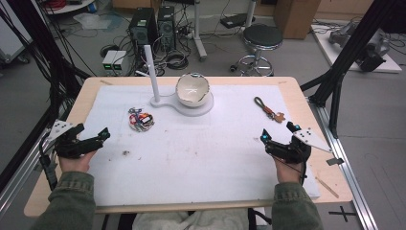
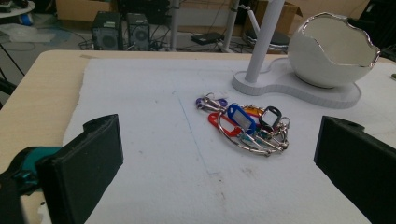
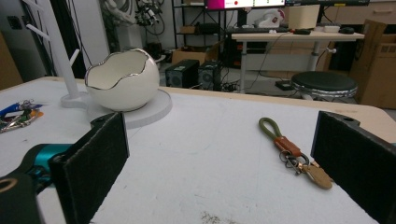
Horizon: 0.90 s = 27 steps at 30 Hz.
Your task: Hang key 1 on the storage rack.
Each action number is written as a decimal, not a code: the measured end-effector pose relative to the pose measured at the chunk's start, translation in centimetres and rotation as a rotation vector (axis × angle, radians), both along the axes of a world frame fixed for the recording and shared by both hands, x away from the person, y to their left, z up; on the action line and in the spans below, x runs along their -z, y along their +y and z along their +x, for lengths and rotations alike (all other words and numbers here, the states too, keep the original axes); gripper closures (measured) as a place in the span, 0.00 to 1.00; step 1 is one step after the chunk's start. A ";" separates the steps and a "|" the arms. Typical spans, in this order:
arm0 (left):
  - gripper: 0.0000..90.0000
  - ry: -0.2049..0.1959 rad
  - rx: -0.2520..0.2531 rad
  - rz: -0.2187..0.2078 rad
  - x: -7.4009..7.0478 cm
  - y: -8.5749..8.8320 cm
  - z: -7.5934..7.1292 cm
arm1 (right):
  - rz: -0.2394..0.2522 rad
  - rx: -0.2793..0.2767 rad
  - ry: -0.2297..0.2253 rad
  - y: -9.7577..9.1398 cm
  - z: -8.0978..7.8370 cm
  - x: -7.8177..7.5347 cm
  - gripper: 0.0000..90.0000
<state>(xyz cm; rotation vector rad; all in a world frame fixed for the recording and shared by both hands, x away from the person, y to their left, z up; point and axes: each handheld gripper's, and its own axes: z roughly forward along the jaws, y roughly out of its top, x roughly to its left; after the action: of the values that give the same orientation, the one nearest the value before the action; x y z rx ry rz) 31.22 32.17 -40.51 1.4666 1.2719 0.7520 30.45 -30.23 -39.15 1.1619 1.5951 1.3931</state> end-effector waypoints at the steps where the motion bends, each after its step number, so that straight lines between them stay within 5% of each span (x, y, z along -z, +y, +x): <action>1: 0.02 0.000 0.002 -0.001 0.0 0.0 0.0 | -0.004 -0.004 0.000 0.0 0.0 0.0 0.04; 14: 0.02 0.011 0.011 -0.005 0.1 -0.1 0.2 | -0.003 -0.013 0.012 0.0 0.0 0.0 0.04; 18: 0.02 0.013 0.012 -0.009 0.1 -0.1 0.2 | -0.011 0.025 0.047 0.2 0.1 0.0 0.04; 27: 0.02 0.019 0.015 -0.010 0.2 -0.1 0.3 | -0.035 0.034 0.045 0.3 0.1 -0.7 0.04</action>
<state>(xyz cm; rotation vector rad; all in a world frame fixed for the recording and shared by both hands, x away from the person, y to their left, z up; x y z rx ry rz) 31.49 32.03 -40.69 1.4766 1.2758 0.7228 30.52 -29.93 -38.45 1.2022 1.6172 1.3201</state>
